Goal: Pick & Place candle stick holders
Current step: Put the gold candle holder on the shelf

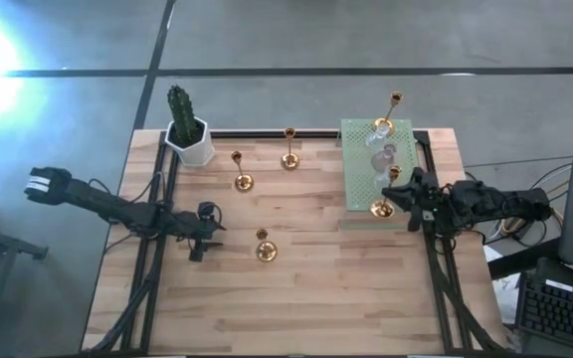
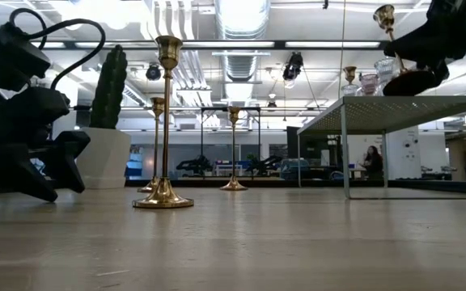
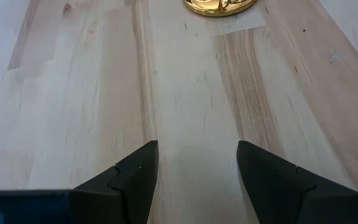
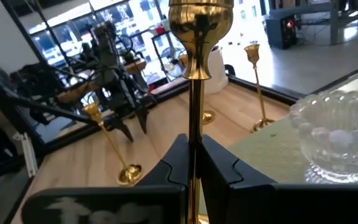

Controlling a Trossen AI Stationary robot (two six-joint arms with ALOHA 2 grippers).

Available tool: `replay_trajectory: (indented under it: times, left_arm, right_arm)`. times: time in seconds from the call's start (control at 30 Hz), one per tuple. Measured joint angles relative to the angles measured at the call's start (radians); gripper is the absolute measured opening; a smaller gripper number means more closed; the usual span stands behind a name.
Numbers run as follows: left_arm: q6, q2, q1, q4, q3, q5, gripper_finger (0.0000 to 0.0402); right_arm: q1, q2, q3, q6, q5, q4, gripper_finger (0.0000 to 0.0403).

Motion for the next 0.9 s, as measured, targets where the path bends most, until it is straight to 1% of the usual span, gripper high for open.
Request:
replay_trajectory:
  times: [0.13, 0.33, 0.43, 0.63, 0.77, 0.9]
  left_arm:
    - [0.0, 0.0, 0.0, 0.0, 0.0, 0.0, 0.0225]
    - [0.0, 0.0, 0.0, 0.0, 0.0, 0.0, 0.0225]
    - [0.0, 0.0, 0.0, 0.0, 0.0, 0.0, 0.0224]
    - [0.0, 0.0, 0.0, 0.0, 0.0, 0.0, 0.0224]
    - [0.0, 0.0, 0.0, 0.0, 0.0, 0.0, 0.0225]
    - [0.0, 0.0, 0.0, 0.0, 0.001, 0.0, 0.0224]
  right_arm:
    - [0.0, 0.001, 0.003, 0.004, -0.021, -0.013, 0.0011]
    - [0.0, -0.003, 0.044, 0.081, 0.068, -0.132, 0.0011]
    - [0.0, 0.0, 0.056, 0.08, 0.079, -0.145, 0.0011]
    - [0.0, -0.001, 0.093, 0.11, 0.098, -0.239, 0.0011]
    - [0.0, 0.003, 0.083, 0.106, 0.062, -0.198, 0.0011]
    - [0.0, 0.021, 0.056, 0.077, 0.012, -0.1, 0.0011]
